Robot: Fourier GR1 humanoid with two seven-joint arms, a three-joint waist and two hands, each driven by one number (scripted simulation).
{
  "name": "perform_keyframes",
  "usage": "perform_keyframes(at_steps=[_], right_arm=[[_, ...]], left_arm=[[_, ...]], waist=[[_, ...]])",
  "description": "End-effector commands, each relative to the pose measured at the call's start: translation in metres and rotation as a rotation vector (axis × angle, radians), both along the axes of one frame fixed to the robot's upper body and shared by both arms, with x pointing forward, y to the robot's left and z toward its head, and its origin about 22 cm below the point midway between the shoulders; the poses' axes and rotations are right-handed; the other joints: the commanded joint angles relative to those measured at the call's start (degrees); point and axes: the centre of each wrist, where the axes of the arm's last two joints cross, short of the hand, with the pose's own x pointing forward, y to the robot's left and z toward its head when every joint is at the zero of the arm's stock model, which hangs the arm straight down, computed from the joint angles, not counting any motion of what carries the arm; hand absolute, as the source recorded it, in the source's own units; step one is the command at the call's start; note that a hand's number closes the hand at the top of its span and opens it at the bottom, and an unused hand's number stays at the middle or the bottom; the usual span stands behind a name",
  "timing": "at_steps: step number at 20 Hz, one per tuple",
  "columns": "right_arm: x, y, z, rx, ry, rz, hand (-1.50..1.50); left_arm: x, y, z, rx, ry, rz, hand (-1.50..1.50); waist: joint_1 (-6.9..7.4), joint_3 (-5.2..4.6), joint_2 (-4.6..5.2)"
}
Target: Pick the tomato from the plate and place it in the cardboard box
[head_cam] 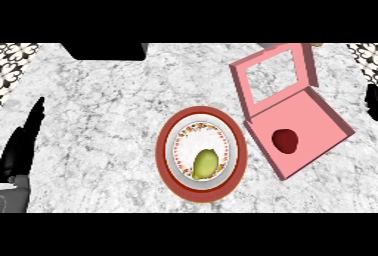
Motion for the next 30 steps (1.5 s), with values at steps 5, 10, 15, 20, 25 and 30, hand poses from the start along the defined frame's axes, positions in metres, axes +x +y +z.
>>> perform_keyframes(at_steps=[5,10,15,20,25,30], right_arm=[[0.069,0.062,0.008,0.054,0.08,0.003,1.5],[0.102,0.086,-0.053,0.043,0.099,0.0,1.5],[0.131,0.108,-0.067,0.077,0.192,-0.126,1.5],[0.144,0.097,-0.094,0.151,0.296,-0.114,-1.5],[0.148,0.095,-0.112,0.223,0.192,-0.075,-1.5],[0.142,0.077,-0.092,0.319,-0.005,-0.057,-1.5]], left_arm=[[-0.022,-0.003,-0.02,0.002,-0.029,-0.002,0.0],[-0.003,0.002,-0.009,0.009,-0.008,0.006,0.0],[0.007,-0.001,-0.005,0.009,-0.009,-0.023,0.0],[0.004,-0.008,0.002,0.007,-0.005,-0.009,0.0],[0.018,0.018,0.016,0.002,-0.014,-0.018,0.0],[-0.005,-0.003,-0.003,-0.013,0.011,-0.016,0.0]], waist=[[0.49,0.01,0.01],[0.2,0.05,0.09],[0.57,0.05,0.26],[0.53,0.09,0.24],[0.27,0.08,0.35],[-0.21,0.1,-0.12]])
